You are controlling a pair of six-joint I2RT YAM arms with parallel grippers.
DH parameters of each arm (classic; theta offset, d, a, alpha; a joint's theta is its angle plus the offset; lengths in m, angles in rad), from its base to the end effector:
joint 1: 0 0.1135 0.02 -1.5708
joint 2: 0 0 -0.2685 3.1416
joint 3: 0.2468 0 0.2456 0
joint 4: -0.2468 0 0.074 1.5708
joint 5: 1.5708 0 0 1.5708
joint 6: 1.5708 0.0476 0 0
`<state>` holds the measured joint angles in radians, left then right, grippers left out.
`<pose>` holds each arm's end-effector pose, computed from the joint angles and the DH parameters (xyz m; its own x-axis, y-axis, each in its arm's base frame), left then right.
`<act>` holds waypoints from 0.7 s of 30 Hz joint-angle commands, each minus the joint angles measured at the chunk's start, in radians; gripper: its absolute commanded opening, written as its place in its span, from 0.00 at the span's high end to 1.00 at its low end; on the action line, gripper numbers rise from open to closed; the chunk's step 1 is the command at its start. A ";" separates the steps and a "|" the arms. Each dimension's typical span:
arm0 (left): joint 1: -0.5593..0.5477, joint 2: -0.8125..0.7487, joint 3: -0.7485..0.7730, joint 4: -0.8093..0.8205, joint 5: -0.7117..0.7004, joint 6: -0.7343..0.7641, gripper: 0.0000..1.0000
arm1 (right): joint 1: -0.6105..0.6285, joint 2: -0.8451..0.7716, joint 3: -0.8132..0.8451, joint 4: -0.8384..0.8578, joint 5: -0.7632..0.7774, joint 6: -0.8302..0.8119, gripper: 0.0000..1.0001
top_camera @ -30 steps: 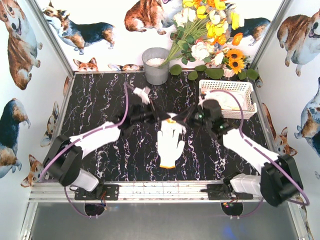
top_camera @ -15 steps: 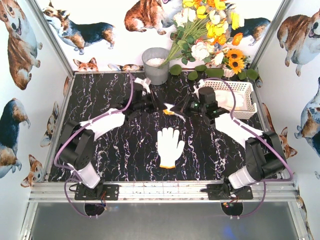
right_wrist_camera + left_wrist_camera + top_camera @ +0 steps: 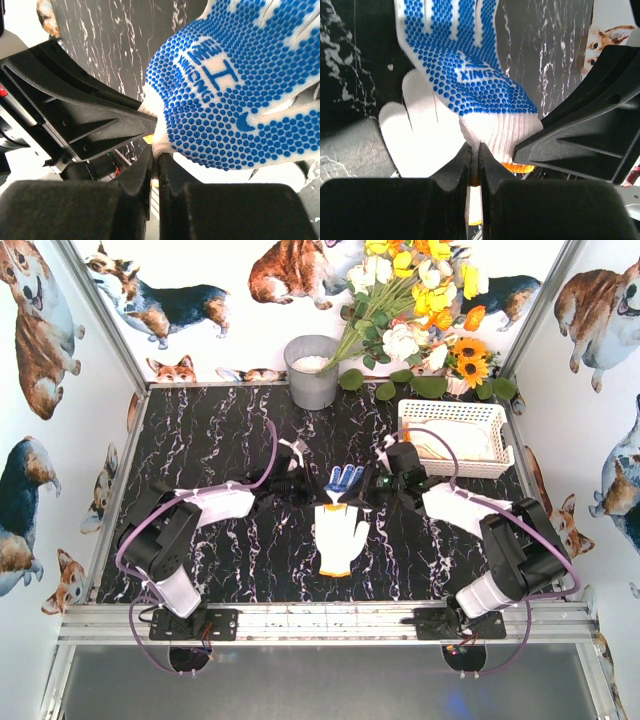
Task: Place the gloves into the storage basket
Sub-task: Pair the glove with the glove.
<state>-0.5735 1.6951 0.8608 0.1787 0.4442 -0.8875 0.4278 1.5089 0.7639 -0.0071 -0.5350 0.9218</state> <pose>0.2833 -0.2073 0.1725 -0.9252 -0.2360 -0.2973 0.0929 0.6187 -0.7801 0.2657 0.1478 0.1856 -0.9299 0.3293 -0.1639 0.0748 0.6055 0.7923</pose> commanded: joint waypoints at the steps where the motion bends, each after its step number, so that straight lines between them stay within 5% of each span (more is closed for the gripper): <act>1: -0.022 -0.065 -0.039 0.029 -0.011 -0.027 1.00 | 0.034 -0.064 -0.017 0.023 -0.020 0.008 1.00; 21: -0.107 -0.287 -0.228 -0.078 -0.097 -0.074 1.00 | 0.132 -0.163 -0.049 -0.098 0.065 -0.011 1.00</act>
<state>-0.6563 1.4376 0.6582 0.1181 0.3569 -0.9413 0.5503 1.4002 0.7055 -0.0860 -0.4999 0.9401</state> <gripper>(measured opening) 0.013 0.048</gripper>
